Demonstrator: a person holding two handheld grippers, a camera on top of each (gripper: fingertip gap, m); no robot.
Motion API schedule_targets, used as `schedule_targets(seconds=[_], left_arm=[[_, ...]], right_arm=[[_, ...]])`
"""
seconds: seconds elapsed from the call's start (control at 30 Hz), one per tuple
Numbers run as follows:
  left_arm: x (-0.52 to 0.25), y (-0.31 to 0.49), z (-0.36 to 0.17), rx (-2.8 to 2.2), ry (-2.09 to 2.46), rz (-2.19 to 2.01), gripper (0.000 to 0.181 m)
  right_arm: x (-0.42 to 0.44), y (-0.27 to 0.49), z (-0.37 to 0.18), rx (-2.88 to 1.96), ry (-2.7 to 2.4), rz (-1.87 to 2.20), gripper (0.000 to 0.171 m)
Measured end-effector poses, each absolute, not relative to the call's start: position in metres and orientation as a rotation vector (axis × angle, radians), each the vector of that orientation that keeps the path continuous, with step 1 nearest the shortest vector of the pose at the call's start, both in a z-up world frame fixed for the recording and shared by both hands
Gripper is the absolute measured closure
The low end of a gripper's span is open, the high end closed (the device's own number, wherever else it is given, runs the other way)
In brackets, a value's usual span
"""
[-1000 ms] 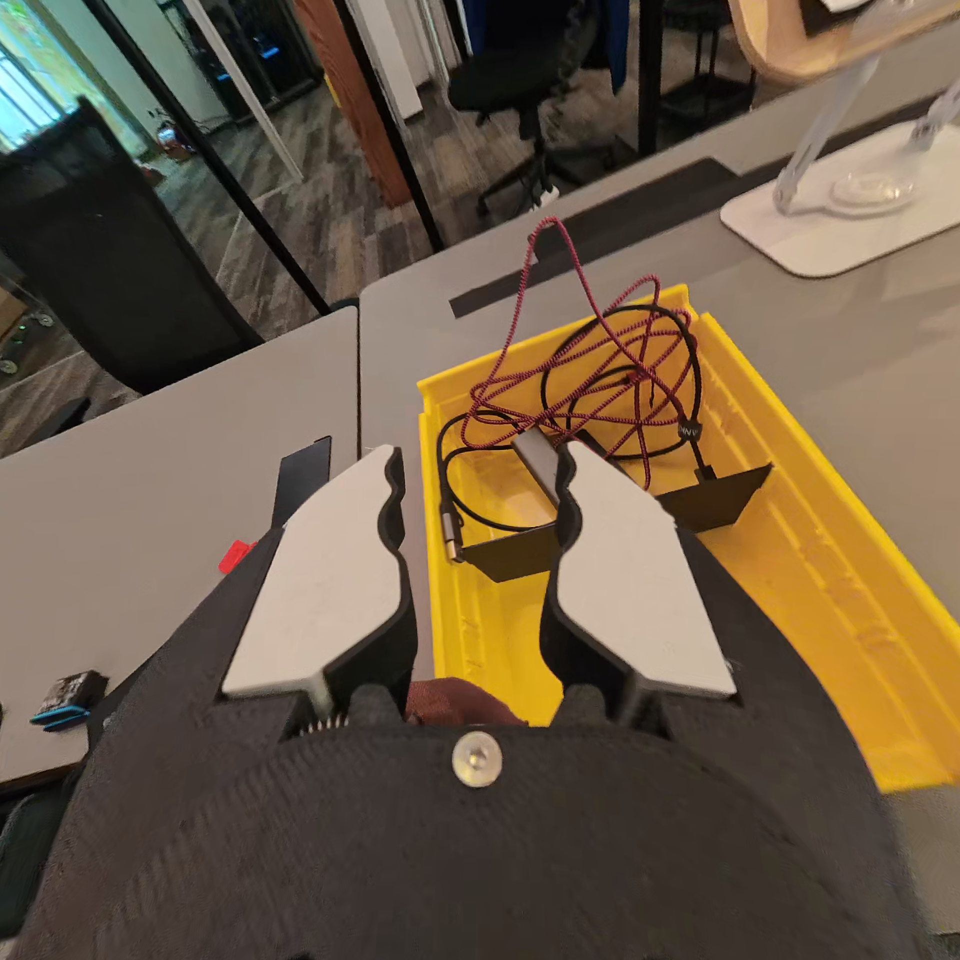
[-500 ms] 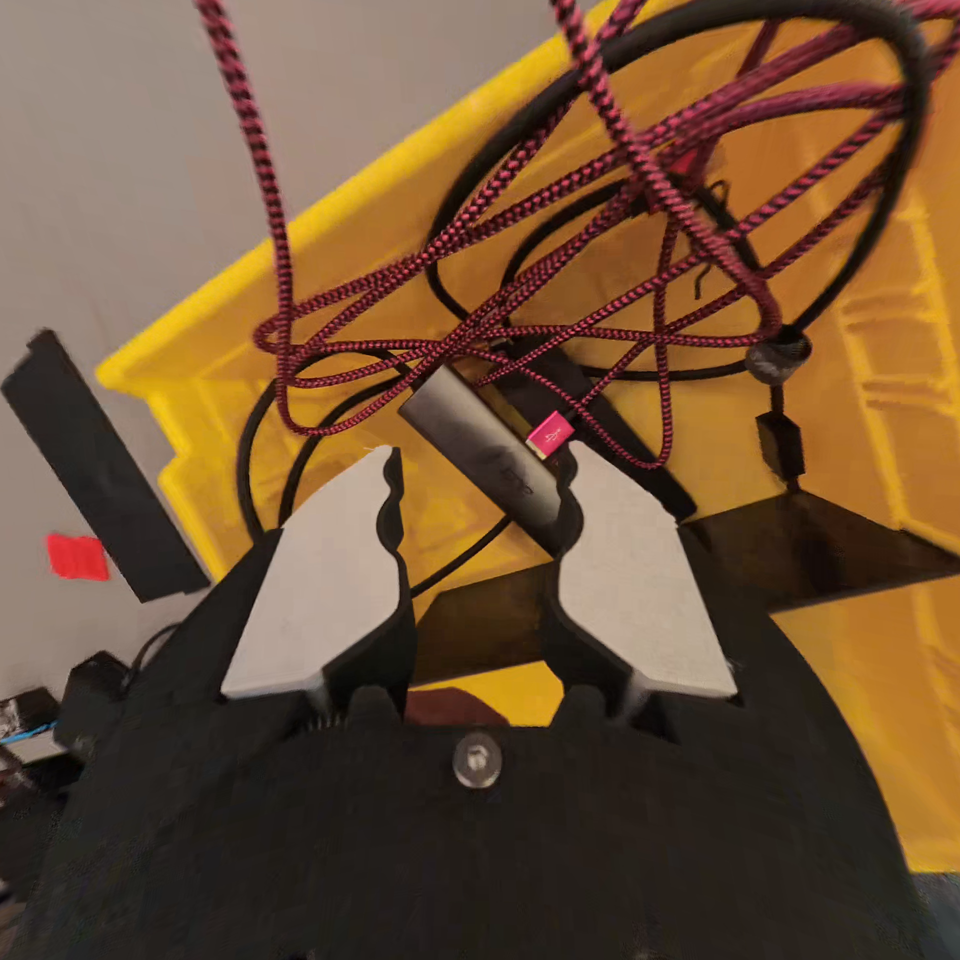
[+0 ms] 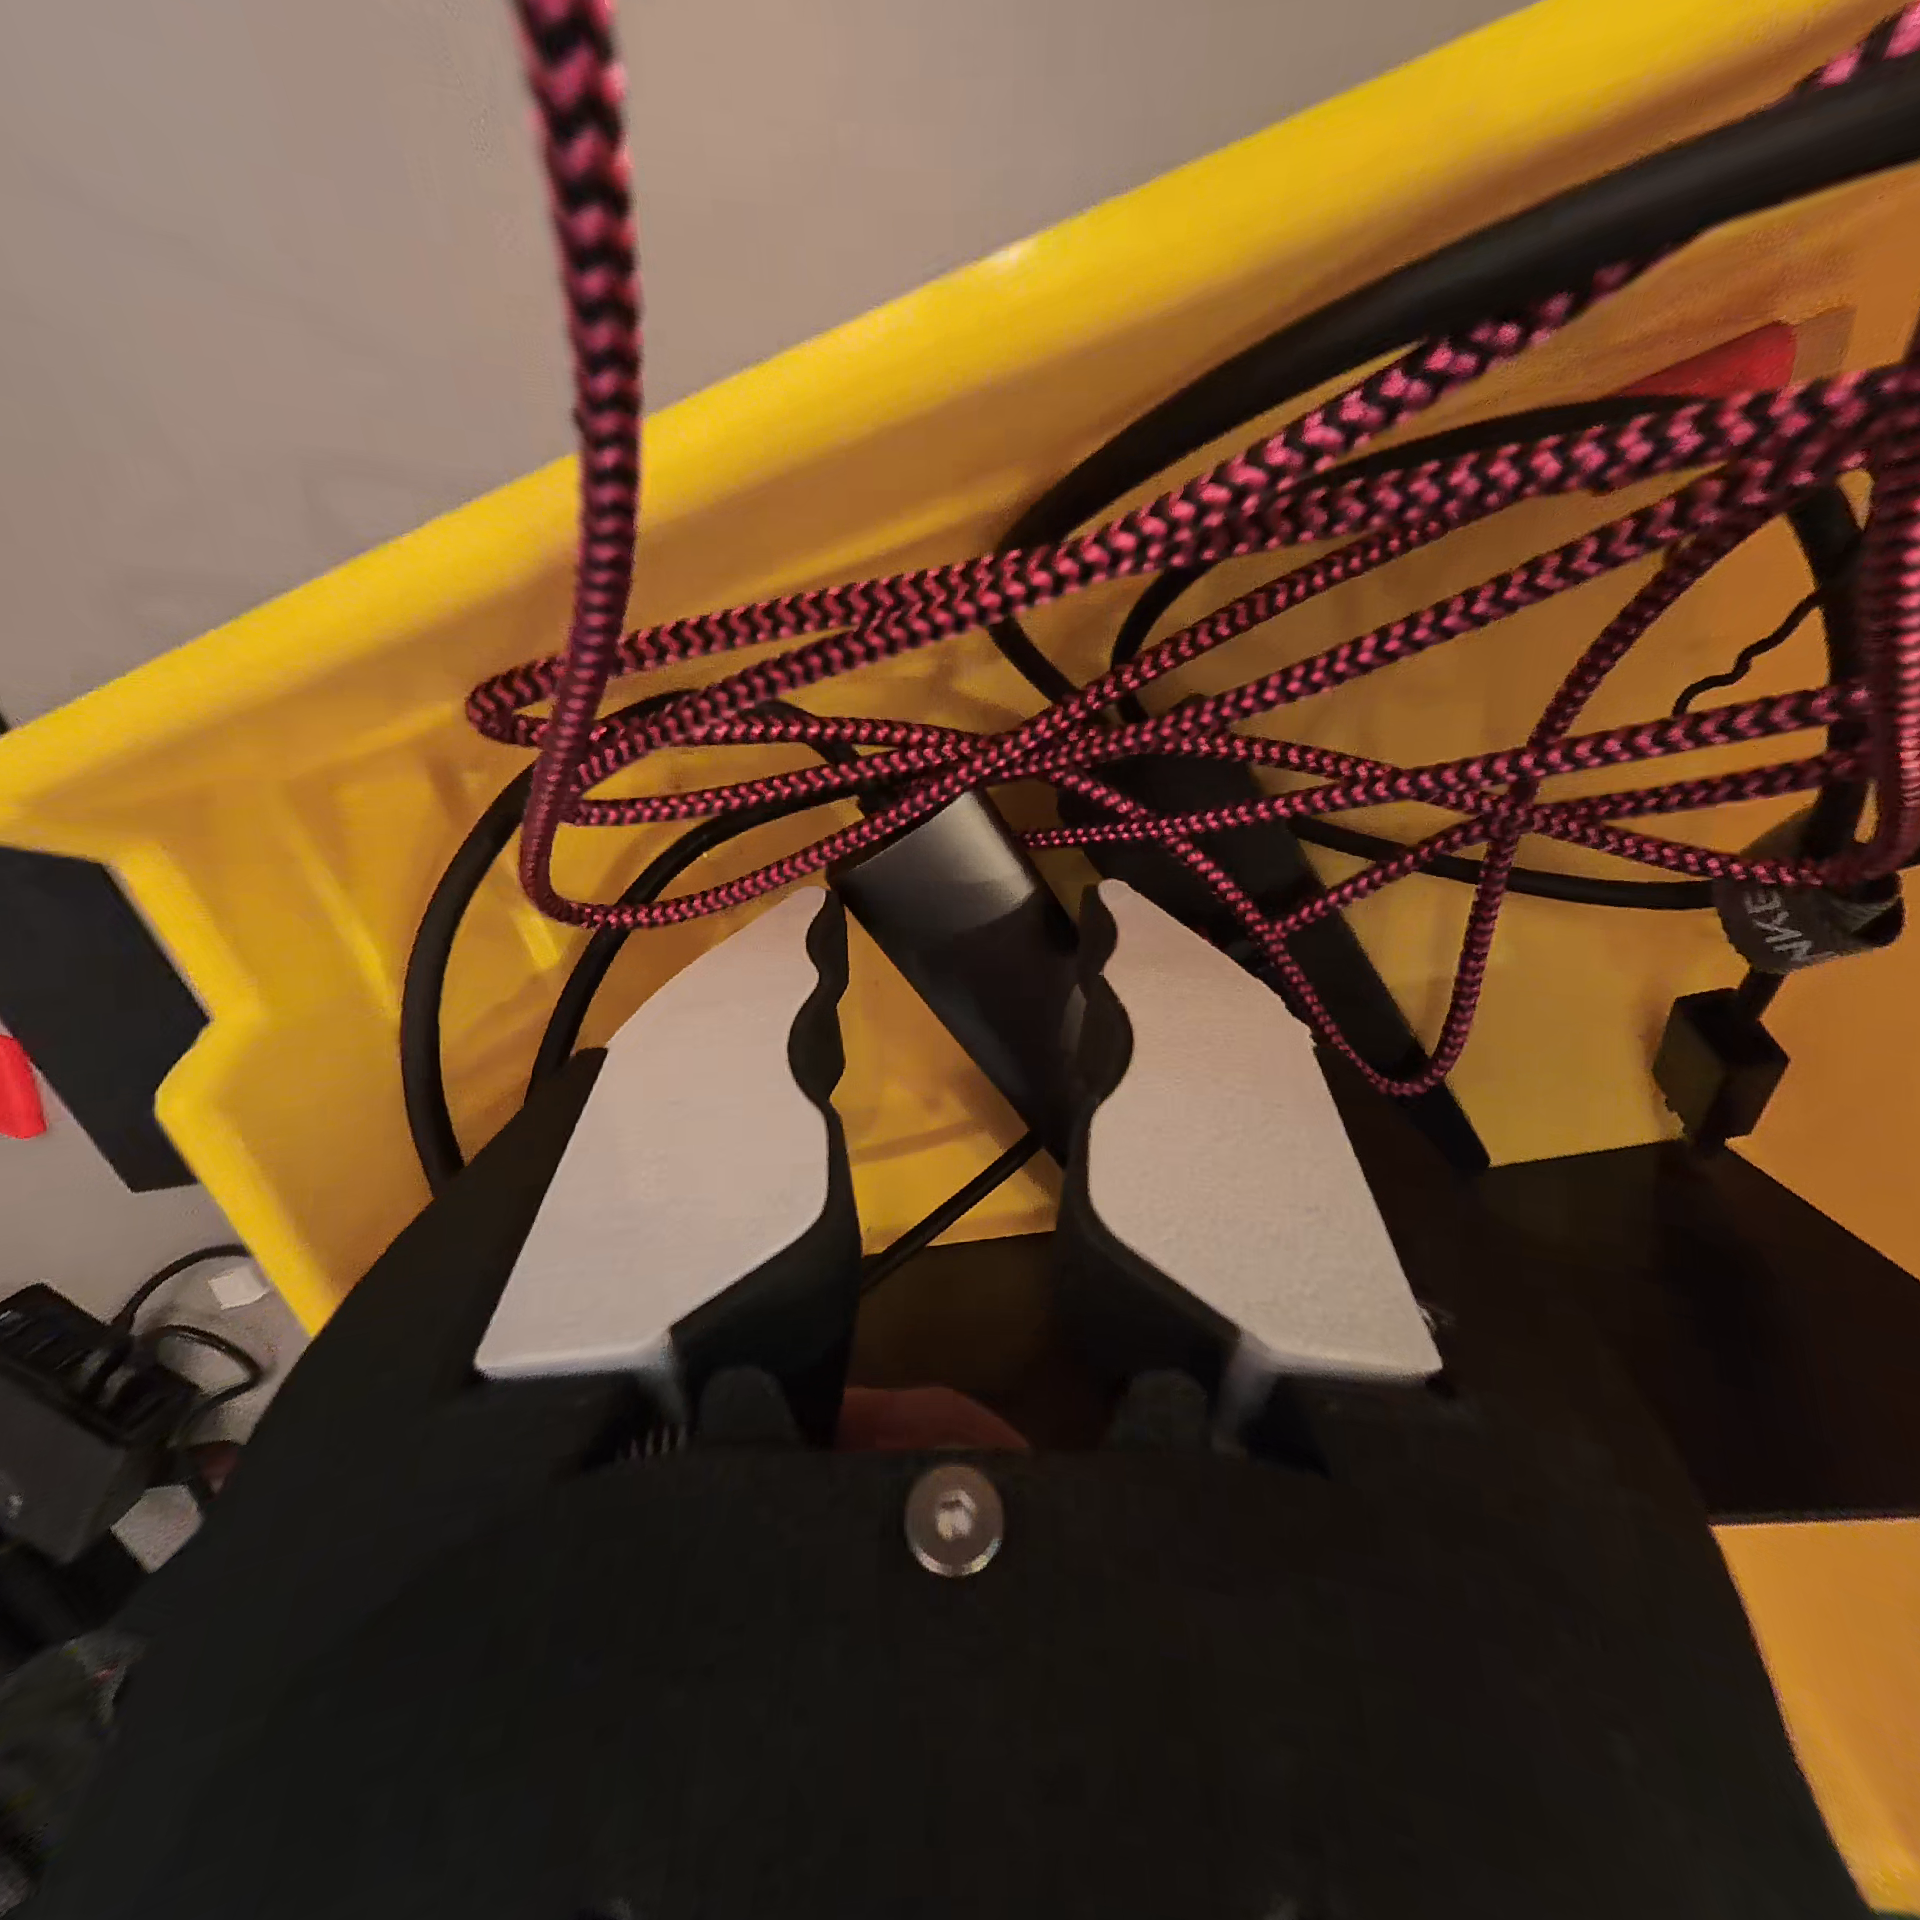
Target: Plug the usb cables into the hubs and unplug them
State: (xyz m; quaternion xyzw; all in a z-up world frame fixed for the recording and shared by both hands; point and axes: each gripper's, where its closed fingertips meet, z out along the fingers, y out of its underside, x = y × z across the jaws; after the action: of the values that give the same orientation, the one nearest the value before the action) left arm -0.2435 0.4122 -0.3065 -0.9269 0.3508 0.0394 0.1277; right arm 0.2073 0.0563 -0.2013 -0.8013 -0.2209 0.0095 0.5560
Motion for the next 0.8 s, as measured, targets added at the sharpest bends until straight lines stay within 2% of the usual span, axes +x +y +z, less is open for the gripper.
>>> schedule_targets(seconds=[0.3, 0.8], left_arm=[[-0.248, 0.415, -0.275, -2.484, 0.911, 0.128, 0.145], [-0.262, 0.416, -0.224, -2.320, 0.837, 0.085, 0.146]], right_arm=[[0.180, 0.051, -0.226, -1.903, -0.600, 0.081, 0.140], [0.160, 0.056, -0.228, -1.884, -0.649, 0.131, 0.140]])
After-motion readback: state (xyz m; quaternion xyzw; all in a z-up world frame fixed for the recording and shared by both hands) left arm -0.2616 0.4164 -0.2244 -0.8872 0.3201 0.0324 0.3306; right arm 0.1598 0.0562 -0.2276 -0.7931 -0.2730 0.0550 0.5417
